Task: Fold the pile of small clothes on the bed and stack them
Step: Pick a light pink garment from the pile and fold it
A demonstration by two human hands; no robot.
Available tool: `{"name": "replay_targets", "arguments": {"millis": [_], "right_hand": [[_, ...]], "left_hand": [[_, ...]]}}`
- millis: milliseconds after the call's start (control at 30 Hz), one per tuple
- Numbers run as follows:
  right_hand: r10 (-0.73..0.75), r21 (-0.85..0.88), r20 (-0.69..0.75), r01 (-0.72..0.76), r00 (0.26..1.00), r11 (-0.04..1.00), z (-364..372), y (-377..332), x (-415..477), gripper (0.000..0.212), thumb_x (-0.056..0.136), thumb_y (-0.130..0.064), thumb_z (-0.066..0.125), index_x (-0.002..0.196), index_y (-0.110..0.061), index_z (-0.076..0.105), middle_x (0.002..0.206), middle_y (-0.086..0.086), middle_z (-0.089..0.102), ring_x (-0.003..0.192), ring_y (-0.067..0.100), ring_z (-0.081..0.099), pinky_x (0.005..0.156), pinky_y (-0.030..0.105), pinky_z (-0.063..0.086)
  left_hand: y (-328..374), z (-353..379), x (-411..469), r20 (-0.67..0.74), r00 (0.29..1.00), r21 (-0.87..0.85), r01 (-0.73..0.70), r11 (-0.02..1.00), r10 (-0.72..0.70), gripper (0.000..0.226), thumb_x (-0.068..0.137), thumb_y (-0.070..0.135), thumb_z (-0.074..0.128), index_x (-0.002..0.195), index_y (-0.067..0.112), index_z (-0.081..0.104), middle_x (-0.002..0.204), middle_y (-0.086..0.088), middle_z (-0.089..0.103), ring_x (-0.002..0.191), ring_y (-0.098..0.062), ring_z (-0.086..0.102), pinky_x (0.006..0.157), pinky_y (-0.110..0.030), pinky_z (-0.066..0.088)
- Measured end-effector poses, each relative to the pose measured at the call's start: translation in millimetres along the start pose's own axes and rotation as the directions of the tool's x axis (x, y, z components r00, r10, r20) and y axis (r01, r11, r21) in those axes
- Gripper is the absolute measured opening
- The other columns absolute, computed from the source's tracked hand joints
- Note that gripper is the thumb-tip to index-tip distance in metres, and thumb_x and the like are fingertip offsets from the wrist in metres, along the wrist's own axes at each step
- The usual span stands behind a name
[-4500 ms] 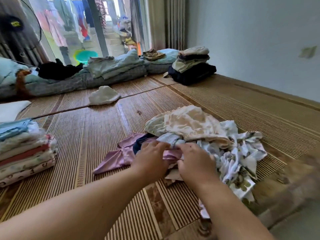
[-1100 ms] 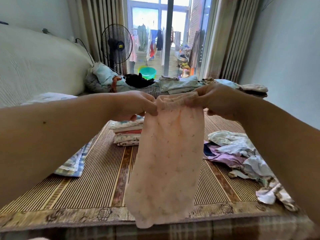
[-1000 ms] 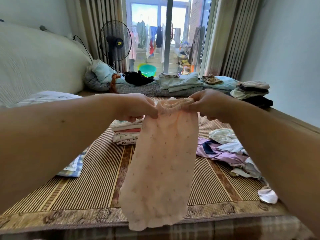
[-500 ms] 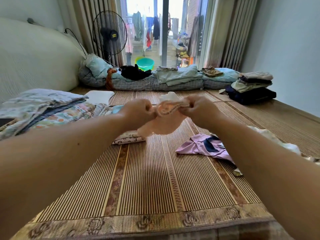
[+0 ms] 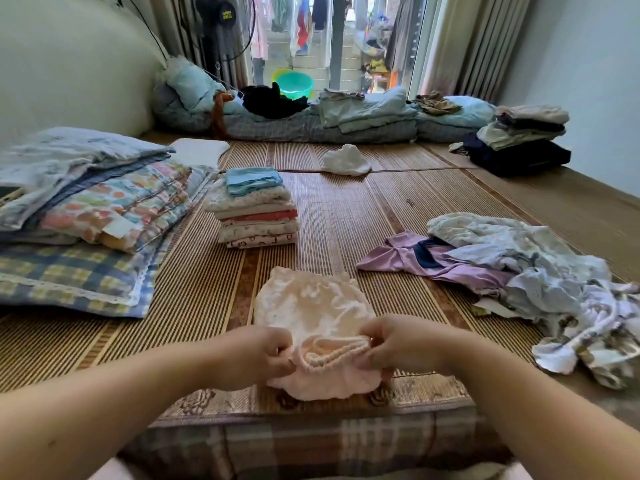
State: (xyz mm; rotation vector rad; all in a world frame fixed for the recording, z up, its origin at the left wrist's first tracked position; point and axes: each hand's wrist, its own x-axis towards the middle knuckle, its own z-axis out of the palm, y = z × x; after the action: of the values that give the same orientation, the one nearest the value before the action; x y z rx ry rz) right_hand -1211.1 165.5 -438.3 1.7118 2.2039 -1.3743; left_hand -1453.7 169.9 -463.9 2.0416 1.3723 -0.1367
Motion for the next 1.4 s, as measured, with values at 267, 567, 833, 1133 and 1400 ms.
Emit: {"name": "replay_targets", "arguments": {"millis": [267, 567, 833, 1133, 1400], "right_hand": [[0.051, 0.281, -0.463, 0.092, 0.885, 0.955, -56.0, -24.5, 76.8, 0.039, 0.090, -0.028, 0.063, 0.125, -0.011, 0.056, 0.104, 0.002, 0.064, 0.079, 0.010, 0.061, 0.063, 0.021, 0.054], [-0.164, -0.382, -0.388, 0.004, 0.907, 0.924, -7.4, 10.7, 108.8, 0.063, 0.092, -0.042, 0.055, 0.147, -0.039, 0.026, 0.158, -0.013, 0.021, 0.142, 0.011, 0.026, 0.115, 0.046, 0.029], [-0.047, -0.526, -0.214, -0.075, 0.976, 0.847, 7.3, 33.0, 143.8, 0.098, 0.079, -0.077, 0.041, 0.150, -0.035, -0.011, 0.158, -0.012, -0.018, 0.146, 0.010, -0.015, 0.117, 0.054, 0.007], [-0.196, -0.517, -0.174, 0.080, 0.965, 0.852, -2.6, -37.5, 270.4, 0.100, 0.075, -0.079, 0.045, 0.151, -0.038, -0.006, 0.160, -0.011, -0.011, 0.147, 0.016, -0.014, 0.115, 0.061, 0.005], [-0.279, -0.477, -0.226, 0.144, 0.933, 0.867, -7.8, -56.2, 275.6, 0.089, 0.081, -0.073, 0.046, 0.150, -0.042, -0.001, 0.161, -0.012, -0.008, 0.148, 0.022, -0.006, 0.114, 0.061, -0.003]], "left_hand": [[-5.8, -64.4, 61.9, -0.412, 0.903, -0.325, -0.018, 0.945, -0.125, 0.019, 0.096, 0.036, 0.053, 0.090, 0.018, 0.057, 0.084, 0.000, 0.063, 0.067, -0.011, 0.059, 0.057, -0.026, 0.049], [-16.9, -22.2, 92.9, -0.405, 0.907, 0.132, -0.061, 0.989, 0.110, 0.065, 0.088, 0.053, 0.056, 0.146, 0.038, 0.031, 0.158, 0.012, 0.019, 0.144, -0.011, 0.018, 0.117, -0.040, 0.021], [-55.4, 3.5, 110.1, -0.241, 0.970, 0.333, 0.120, 0.935, -0.039, 0.089, 0.079, 0.077, 0.042, 0.151, 0.041, 0.003, 0.162, 0.007, -0.006, 0.148, -0.015, -0.007, 0.120, -0.049, 0.008], [-155.0, -72.4, 126.2, -0.291, 0.923, 0.250, 0.327, 0.911, -0.251, 0.089, 0.071, 0.075, 0.043, 0.148, 0.050, 0.008, 0.162, 0.012, -0.003, 0.149, -0.017, 0.005, 0.116, -0.052, 0.020], [-162.9, -89.4, 124.5, -0.335, 0.903, 0.152, 0.334, 0.930, -0.270, 0.089, 0.071, 0.064, 0.053, 0.149, 0.045, 0.015, 0.162, 0.009, 0.001, 0.148, -0.021, 0.002, 0.119, -0.051, 0.015]]}}
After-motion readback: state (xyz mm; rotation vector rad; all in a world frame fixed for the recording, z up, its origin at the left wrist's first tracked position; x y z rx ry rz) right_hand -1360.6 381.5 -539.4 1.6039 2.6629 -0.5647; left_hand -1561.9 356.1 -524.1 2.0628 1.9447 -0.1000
